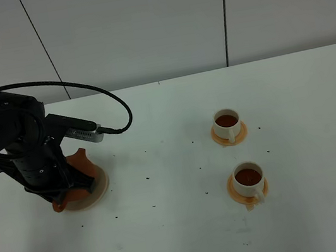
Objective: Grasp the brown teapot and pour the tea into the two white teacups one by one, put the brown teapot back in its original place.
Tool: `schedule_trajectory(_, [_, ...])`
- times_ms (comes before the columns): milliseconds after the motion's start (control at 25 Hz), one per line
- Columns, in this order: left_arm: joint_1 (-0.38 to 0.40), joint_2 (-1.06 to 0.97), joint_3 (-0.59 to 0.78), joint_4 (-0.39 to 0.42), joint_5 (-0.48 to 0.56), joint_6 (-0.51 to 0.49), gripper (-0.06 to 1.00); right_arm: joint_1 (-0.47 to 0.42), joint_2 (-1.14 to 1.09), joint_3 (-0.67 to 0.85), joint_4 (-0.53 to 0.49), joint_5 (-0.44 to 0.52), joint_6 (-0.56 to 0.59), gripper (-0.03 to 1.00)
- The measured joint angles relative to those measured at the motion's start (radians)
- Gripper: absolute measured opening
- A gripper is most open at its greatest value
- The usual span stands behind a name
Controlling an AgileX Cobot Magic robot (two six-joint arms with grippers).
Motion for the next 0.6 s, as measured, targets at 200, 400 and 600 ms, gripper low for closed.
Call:
schedule_trajectory(200, [0.000, 0.002, 0.000, 0.000, -0.007, 0.000, 0.17, 0.000, 0.000, 0.000, 0.000, 0.000, 0.000, 0.24])
schedule_trajectory(400, [0.000, 0.002, 0.000, -0.001, -0.007, 0.000, 0.17, 0.000, 0.000, 0.000, 0.000, 0.000, 0.000, 0.24])
schedule_trajectory(600, [0.000, 0.002, 0.000, -0.001, -0.005, 0.006, 0.17, 0.000, 0.000, 0.000, 0.000, 0.000, 0.001, 0.24])
